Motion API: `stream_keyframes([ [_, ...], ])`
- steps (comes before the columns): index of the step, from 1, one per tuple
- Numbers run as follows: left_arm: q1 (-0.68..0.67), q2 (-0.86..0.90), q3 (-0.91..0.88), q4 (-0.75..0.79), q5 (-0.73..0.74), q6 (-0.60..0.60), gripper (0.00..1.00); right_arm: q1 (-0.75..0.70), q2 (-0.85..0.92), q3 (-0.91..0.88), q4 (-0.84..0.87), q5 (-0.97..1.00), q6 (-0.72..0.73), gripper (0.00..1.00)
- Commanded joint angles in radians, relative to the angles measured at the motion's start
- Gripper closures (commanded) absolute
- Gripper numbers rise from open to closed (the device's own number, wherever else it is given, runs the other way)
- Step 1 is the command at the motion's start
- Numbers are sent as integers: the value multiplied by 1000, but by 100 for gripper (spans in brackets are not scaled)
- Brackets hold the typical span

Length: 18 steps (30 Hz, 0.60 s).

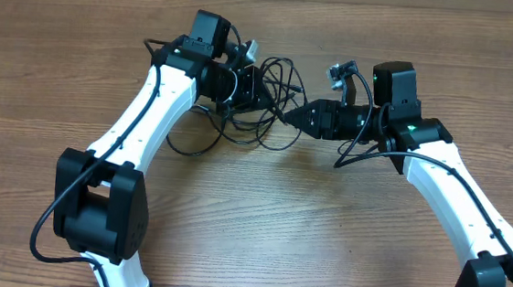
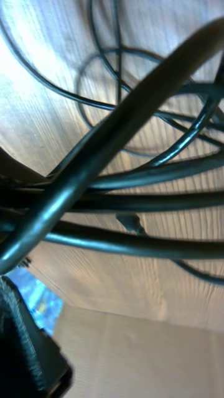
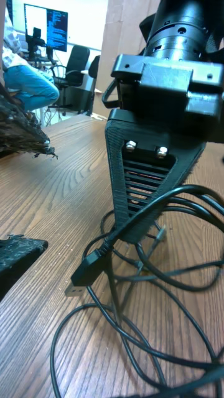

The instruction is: Untangle cables

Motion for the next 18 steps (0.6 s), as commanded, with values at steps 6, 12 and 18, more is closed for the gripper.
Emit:
stream_keyframes([
  [6,90,-16,18,-166,54,-643,96,3,-2,-3,0,17,-12,55],
  [12,93,-16,18,-158,335,-725,96,3,-2,-3,2,29,-12,54],
  [18,93,-16,18,-128,450,-744,96,3,-2,-3,2,28,-11,54],
])
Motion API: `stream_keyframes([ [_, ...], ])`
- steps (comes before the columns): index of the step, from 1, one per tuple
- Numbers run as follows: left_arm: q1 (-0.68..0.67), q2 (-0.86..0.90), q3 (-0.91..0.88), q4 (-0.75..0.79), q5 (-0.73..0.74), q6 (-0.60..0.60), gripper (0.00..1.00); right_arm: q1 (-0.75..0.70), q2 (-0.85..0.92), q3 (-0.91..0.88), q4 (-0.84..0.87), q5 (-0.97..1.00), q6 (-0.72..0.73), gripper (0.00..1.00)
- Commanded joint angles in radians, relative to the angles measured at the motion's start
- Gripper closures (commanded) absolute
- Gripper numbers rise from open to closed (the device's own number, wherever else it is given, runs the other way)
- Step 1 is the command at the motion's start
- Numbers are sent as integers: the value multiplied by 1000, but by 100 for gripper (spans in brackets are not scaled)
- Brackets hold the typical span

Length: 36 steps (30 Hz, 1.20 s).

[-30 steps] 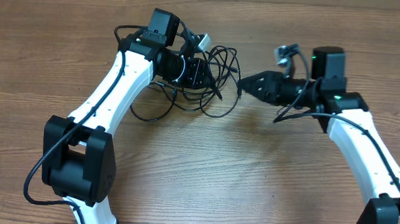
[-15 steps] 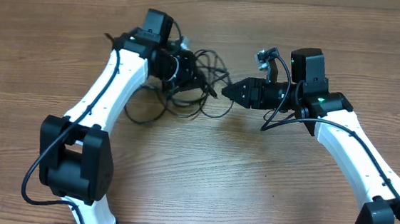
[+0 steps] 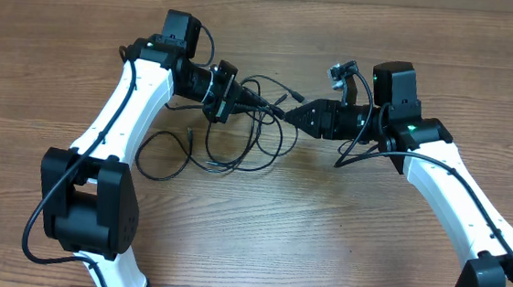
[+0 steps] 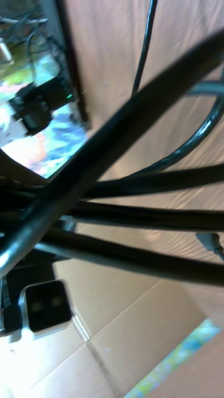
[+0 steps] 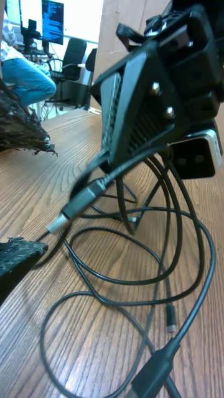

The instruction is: Untangle cables

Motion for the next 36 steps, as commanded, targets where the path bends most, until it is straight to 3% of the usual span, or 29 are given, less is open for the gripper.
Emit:
stream_keyframes([
  [1,-6,-16,16,8,125,-62,96,3,-2,-3,5,5,-8,54],
  [7,-5,-16,16,209,294,-266,96,3,-2,-3,4,5,-8,54],
  [13,-5,-16,16,337,294,-475,96,3,-2,-4,5,5,-8,55],
  [18,-8,-16,16,337,287,-504,96,3,-2,-3,18,31,3,54],
  [25,-28,-16,16,329,187,-540,96,4,-2,-3,76,143,155,53],
  [36,-54,-16,16,322,93,-638,95,4,-2,-4,105,208,188,53],
])
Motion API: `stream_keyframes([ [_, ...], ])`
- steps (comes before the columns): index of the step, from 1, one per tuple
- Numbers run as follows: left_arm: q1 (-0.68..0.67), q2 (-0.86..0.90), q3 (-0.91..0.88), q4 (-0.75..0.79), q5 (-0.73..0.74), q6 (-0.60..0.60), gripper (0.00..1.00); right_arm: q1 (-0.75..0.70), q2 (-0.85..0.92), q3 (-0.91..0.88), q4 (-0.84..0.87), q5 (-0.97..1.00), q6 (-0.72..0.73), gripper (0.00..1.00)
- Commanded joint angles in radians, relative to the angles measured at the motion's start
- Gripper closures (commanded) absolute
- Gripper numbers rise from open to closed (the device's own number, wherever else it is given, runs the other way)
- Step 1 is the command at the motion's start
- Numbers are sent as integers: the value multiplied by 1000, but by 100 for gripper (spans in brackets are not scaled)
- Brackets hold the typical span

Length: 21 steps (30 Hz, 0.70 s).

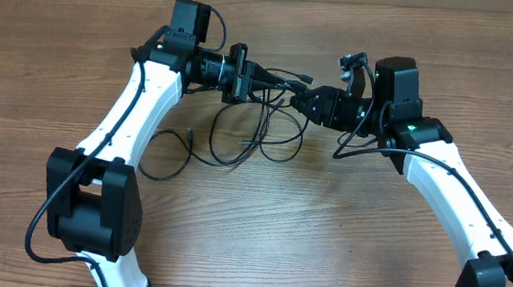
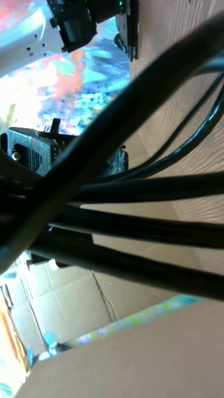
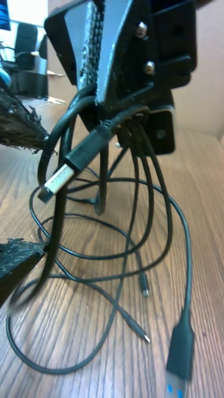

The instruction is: Untangle cables

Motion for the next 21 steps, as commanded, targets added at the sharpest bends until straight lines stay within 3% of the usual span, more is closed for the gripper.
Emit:
stream_keyframes([
  [1,-23,-16,17,-4,-8,-63,96,4,-2,-3,11,77,13,51],
  [7,-82,-16,17,-1,-10,-121,96,4,-2,-4,16,168,11,36],
  [21,-137,-16,17,80,-7,-257,96,56,-2,-3,57,204,0,35],
])
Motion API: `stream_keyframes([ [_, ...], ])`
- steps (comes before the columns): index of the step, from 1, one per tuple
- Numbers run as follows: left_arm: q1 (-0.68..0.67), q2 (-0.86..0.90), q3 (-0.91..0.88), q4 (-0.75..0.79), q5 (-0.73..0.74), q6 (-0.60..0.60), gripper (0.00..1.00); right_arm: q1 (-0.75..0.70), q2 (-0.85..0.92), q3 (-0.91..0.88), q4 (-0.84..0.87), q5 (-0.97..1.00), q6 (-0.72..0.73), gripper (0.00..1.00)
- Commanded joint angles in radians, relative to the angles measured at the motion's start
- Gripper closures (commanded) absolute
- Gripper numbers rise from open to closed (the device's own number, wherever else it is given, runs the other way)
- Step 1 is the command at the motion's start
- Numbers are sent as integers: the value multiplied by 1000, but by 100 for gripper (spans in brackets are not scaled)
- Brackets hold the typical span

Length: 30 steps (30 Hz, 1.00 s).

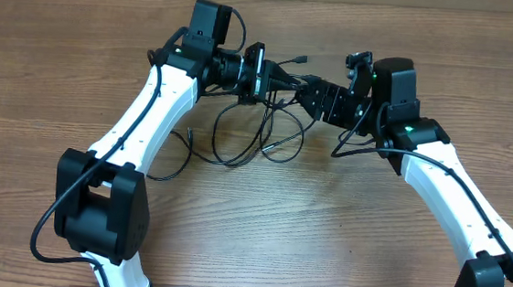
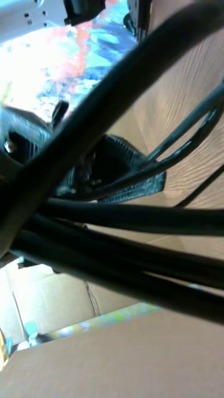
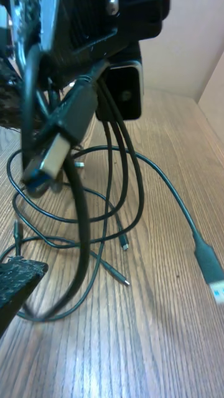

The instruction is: Untangle cables

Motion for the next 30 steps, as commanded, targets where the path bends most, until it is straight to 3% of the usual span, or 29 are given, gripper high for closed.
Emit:
stream_keyframes([
  [1,-65,-16,11,11,78,-71,96,50,-2,3,42,63,-2,33],
  [7,-90,-16,11,99,117,-111,96,81,-2,3,31,195,-2,31],
  [16,-88,-16,11,99,238,-111,96,81,2,2,-16,380,16,31],
  [27,-88,-16,11,103,274,-111,96,79,2,0,-6,470,101,30],
  [30,-88,-16,11,138,328,-111,96,79,2,-4,-6,546,161,25],
])
